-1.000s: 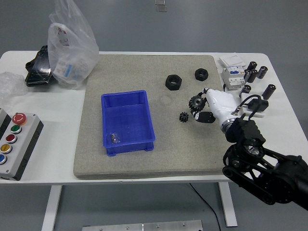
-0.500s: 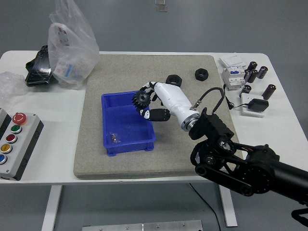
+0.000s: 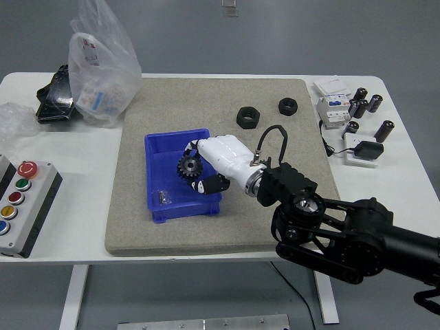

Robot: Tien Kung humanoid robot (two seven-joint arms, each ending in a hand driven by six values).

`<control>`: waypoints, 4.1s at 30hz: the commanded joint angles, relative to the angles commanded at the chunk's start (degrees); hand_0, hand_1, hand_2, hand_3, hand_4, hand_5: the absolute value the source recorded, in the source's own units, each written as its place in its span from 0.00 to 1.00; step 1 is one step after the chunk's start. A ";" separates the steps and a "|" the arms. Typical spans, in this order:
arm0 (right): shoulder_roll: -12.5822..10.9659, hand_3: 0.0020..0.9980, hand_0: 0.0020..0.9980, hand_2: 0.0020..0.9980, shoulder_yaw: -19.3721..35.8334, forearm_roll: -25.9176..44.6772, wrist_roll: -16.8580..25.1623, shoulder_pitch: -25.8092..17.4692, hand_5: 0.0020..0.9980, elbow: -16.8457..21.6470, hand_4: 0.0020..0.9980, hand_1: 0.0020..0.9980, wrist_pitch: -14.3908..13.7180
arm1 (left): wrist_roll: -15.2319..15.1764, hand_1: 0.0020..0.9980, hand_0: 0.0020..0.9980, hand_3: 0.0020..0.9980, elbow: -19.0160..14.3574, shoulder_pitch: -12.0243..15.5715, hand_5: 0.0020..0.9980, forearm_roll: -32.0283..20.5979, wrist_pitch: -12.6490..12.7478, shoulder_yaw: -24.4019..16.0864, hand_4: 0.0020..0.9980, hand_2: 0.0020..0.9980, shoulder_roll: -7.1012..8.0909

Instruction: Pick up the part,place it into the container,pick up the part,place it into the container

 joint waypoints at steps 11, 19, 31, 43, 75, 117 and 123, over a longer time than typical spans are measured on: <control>0.03 0.77 0.55 0.80 0.29 0.71 0.48 0.03 0.21 -0.35 0.60 0.73 0.18 | -0.03 0.56 0.63 0.61 0.00 -0.11 0.27 1.00 -0.06 -0.23 0.69 0.55 0.09; -0.07 0.82 0.53 0.81 0.72 1.85 0.97 -0.33 0.22 -0.61 0.70 0.73 -0.59 | -0.01 0.55 0.63 0.62 0.00 -0.10 0.20 1.44 -0.09 -0.35 0.70 0.56 0.07; -1.20 0.84 0.49 0.82 5.40 0.60 0.41 -2.63 0.23 0.20 0.73 0.73 -2.78 | -0.08 0.56 0.63 0.61 0.00 -0.06 0.23 1.20 -0.10 -0.32 0.69 0.55 0.12; -5.02 0.82 0.46 0.81 11.28 1.08 -1.40 -5.78 0.25 -7.50 0.75 0.71 -2.74 | -0.24 0.55 0.63 0.62 0.00 -0.22 0.18 1.01 -0.10 -0.31 0.70 0.55 0.17; -4.38 0.61 0.36 0.47 4.66 6.70 -1.06 -6.76 0.02 -13.89 0.64 0.56 -5.48 | -0.34 0.56 0.63 0.62 0.00 -0.20 0.20 0.47 -0.20 0.06 0.70 0.55 0.17; 1.58 0.73 0.35 0.77 -2.44 4.78 1.35 1.75 0.23 -2.94 0.54 0.69 -1.85 | -0.26 0.56 0.63 0.62 0.00 -0.36 0.27 0.39 -0.10 0.31 0.72 0.56 0.19; 1.51 0.76 0.36 0.79 -1.75 5.08 1.76 1.21 0.23 -3.12 0.59 0.70 -2.65 | -0.22 0.56 0.63 0.62 0.00 -0.36 0.27 0.46 -0.10 0.27 0.72 0.56 0.12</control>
